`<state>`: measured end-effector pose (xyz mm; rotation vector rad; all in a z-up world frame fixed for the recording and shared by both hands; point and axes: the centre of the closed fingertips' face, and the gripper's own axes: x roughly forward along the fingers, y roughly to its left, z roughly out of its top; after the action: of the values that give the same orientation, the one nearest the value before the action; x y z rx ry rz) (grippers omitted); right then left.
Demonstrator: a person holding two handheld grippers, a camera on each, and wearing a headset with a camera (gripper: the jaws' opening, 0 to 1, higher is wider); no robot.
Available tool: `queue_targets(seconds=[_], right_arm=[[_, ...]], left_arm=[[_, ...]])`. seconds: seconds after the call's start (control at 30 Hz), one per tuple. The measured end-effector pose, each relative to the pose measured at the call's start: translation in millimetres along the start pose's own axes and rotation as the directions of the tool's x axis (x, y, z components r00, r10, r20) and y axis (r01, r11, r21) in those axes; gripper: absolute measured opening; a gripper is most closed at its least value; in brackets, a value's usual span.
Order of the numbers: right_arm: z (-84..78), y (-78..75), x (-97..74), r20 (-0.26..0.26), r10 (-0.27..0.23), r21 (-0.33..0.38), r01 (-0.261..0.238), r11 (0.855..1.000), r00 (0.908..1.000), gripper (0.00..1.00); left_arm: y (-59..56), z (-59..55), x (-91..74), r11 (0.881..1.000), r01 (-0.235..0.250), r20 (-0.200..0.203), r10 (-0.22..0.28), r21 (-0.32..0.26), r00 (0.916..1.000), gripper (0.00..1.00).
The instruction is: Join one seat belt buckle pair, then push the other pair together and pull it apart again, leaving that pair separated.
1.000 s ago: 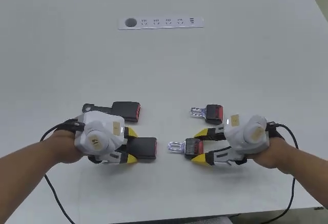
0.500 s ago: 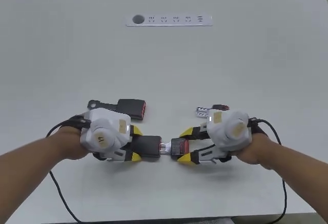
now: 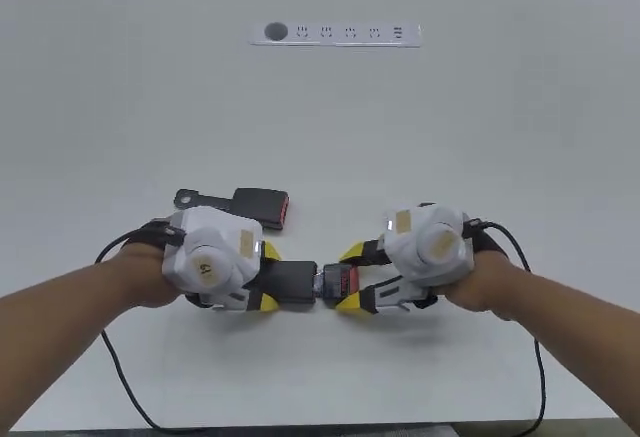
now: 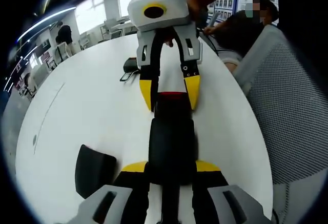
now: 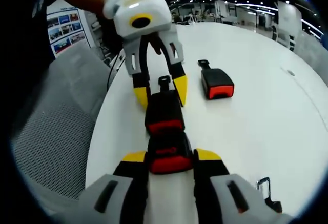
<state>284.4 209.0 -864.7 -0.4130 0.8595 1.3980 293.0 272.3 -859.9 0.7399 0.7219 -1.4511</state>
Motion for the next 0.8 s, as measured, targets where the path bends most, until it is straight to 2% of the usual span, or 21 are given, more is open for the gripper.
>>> queue_targets(seconds=[0.03,0.13,0.2,0.33,0.43,0.6,0.67,0.8], right_arm=[[4.6,-6.0,2.3,0.024,-0.003,-0.045,0.004,0.999,0.9997,0.33],[3.4,-6.1,2.2,0.021,0.008,-0.031,-0.007,1.000,0.9997,0.33],[4.3,-5.4,3.9,0.013,0.000,-0.036,0.000,0.999,0.9999,0.33],[5.7,-5.4,4.4,-0.004,-0.010,-0.037,0.010,0.999,0.9999,0.33],[5.8,-5.7,5.4,-0.012,-0.017,-0.043,0.017,0.999,0.9998,0.33],[6.6,-5.1,5.5,-0.043,-0.037,-0.066,0.034,0.997,0.9984,0.33],[5.6,-6.0,3.8,-0.022,-0.036,-0.059,0.035,0.998,0.9991,0.33],[6.6,-5.8,2.9,0.001,-0.026,-0.067,0.026,0.997,0.9997,0.33]], left_arm=[[-0.8,1.1,-0.9,1.000,0.000,0.013,0.000,-0.002,0.9999,0.33],[-1.8,1.9,-2.0,1.000,0.003,0.020,-0.003,-0.004,0.9998,0.33],[-2.7,2.3,-2.1,1.000,0.004,0.018,-0.004,-0.001,0.9998,0.33],[-2.6,1.9,-2.0,0.999,-0.007,0.030,0.008,-0.035,0.9995,0.33],[-3.1,1.5,-1.6,0.999,-0.011,0.023,0.013,-0.047,0.9996,0.33],[-4.2,0.4,-1.4,1.000,-0.002,0.012,0.003,-0.026,0.9999,0.33],[-4.5,-1.3,-2.6,0.999,-0.004,0.034,0.005,-0.033,0.9994,0.33],[-4.4,-1.3,-2.1,1.000,0.008,0.029,-0.008,-0.007,0.9996,0.33]])
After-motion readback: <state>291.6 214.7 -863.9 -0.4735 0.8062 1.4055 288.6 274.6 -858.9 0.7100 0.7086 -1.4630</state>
